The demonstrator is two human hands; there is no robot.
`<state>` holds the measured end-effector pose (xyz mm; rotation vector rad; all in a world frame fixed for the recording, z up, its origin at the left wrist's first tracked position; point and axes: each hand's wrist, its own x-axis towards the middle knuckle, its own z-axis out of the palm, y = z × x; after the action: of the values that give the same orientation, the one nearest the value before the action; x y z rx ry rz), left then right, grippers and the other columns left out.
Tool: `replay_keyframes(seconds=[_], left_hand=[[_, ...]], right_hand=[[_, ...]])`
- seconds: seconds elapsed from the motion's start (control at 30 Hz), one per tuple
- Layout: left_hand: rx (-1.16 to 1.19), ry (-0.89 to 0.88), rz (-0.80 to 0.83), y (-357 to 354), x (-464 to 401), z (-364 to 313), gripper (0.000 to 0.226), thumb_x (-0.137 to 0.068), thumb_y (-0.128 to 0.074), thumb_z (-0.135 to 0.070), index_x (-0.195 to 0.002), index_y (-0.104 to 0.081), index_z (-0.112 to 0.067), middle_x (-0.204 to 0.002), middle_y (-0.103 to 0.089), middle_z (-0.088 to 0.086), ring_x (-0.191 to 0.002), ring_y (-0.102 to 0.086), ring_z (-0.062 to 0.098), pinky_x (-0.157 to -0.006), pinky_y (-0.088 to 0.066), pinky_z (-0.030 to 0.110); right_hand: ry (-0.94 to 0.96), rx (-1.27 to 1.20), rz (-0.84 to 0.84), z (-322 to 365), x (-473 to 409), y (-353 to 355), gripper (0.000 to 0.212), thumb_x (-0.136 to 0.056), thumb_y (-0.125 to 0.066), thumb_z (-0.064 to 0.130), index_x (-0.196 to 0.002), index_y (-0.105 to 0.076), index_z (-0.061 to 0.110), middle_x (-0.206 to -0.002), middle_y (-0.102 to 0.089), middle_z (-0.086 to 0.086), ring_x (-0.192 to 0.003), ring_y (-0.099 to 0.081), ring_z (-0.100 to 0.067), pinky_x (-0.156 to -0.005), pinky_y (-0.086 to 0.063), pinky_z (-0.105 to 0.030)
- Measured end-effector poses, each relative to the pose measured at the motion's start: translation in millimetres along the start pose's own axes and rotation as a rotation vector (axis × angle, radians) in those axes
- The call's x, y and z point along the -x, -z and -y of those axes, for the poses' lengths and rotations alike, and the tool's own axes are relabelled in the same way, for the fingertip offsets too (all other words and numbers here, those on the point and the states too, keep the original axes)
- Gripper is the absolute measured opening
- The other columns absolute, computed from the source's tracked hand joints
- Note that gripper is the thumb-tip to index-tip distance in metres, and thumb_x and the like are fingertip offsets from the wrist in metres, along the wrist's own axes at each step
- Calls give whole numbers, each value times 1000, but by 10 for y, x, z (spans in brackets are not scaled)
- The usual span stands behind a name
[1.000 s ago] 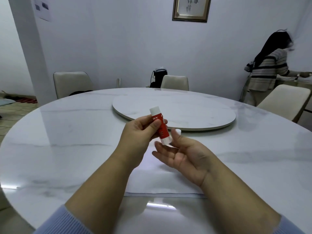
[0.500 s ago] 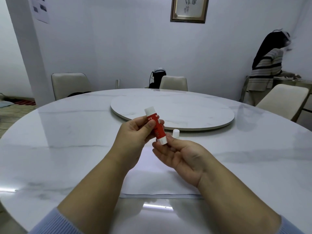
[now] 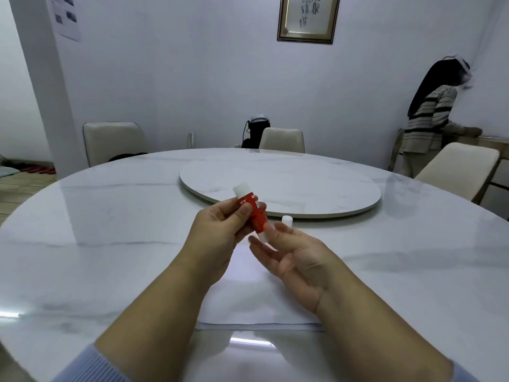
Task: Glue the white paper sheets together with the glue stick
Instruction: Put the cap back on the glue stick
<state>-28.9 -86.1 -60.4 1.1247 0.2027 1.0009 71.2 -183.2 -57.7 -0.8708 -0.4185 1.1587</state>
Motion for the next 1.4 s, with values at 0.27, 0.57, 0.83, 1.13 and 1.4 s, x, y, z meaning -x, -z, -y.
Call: replay_keyframes(seconds=[0.27, 0.57, 0.83, 1.13, 1.4], left_hand=[[-14, -12, -7, 34, -20, 4, 22, -78, -60, -12, -97, -66, -5, -87, -76, 7, -90, -71, 17, -72, -57, 23], [83, 272, -13, 16, 2, 50, 29, -97, -40, -23, -103, -67, -18, -78, -69, -1, -74, -69, 19, -69, -55, 39], [201, 377, -62, -57, 2, 30, 26, -97, -43, -29, -95, -56, -6, -67, -66, 7, -53, -56, 21, -45, -43, 25], [167, 378, -40, -74, 14, 30, 30, -96, -43, -31, -95, -59, -5, -69, -62, 7, -52, -50, 19, -45, -40, 24], [56, 361, 100, -100, 72, 34, 36, -93, -44, -32, -102, -65, -4, -74, -63, 6, -55, -51, 15, -48, -42, 24]], right_hand=[[226, 101, -86, 26, 4, 10, 35, -74, -66, -17, -95, -56, 9, -69, -60, -5, -74, -67, -18, -76, -53, -23], [341, 1601, -301, 422, -535, 192, 49, -96, -42, 10, -144, -37, 18, -153, -34, -2, -132, -41, -22, -99, -37, -28], [355, 2050, -212, 377, -859, 350, 34, -92, -44, 3, -122, -59, 7, -127, -55, -14, -98, -53, -25, -89, -45, -34], [636, 979, -359, 455, -809, 166, 16, -88, -64, 6, -100, -70, 14, -87, -71, 4, -72, -63, -3, -69, -47, -17], [554, 620, 180, 514, -291, -130, 19, -82, -68, 5, -86, -76, 22, -91, -76, 0, -95, -69, -15, -91, -53, -28]])
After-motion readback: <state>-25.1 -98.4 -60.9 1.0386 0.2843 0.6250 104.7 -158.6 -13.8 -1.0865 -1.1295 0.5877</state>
